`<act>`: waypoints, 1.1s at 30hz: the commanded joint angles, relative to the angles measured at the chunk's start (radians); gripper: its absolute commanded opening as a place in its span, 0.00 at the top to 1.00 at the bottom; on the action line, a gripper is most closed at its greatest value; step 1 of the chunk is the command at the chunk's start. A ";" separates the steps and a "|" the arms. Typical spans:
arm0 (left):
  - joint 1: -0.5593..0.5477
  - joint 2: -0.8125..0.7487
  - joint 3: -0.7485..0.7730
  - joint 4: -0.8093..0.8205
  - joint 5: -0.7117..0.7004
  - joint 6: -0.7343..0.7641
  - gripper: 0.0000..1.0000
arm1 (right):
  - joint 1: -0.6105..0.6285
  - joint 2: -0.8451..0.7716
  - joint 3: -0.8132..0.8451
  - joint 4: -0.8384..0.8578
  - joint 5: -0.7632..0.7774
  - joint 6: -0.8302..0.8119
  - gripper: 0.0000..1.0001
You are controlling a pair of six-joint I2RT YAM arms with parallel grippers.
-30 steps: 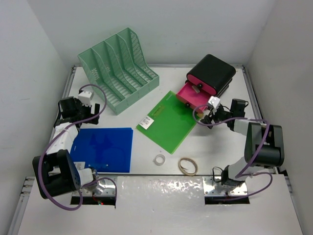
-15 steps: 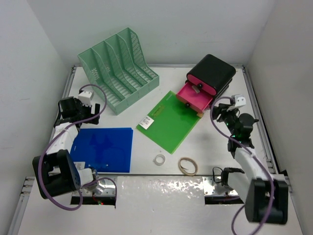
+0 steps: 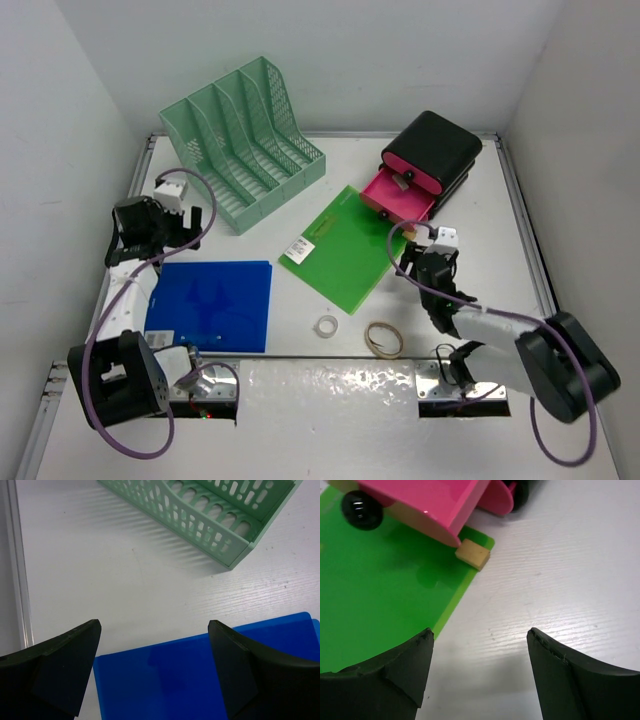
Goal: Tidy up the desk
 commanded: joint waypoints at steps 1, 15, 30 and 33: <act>-0.006 -0.049 0.012 0.036 -0.013 -0.012 0.13 | 0.006 0.096 0.055 0.181 0.111 0.007 0.26; -0.006 -0.083 0.023 0.003 -0.020 0.045 0.13 | -0.005 0.511 0.318 0.132 0.104 0.083 0.23; -0.006 -0.062 0.052 -0.006 -0.010 0.048 0.12 | -0.080 0.609 0.371 0.144 0.020 0.097 0.25; -0.006 -0.059 0.048 0.000 -0.012 0.050 0.12 | -0.098 0.598 0.370 0.147 0.014 0.091 0.29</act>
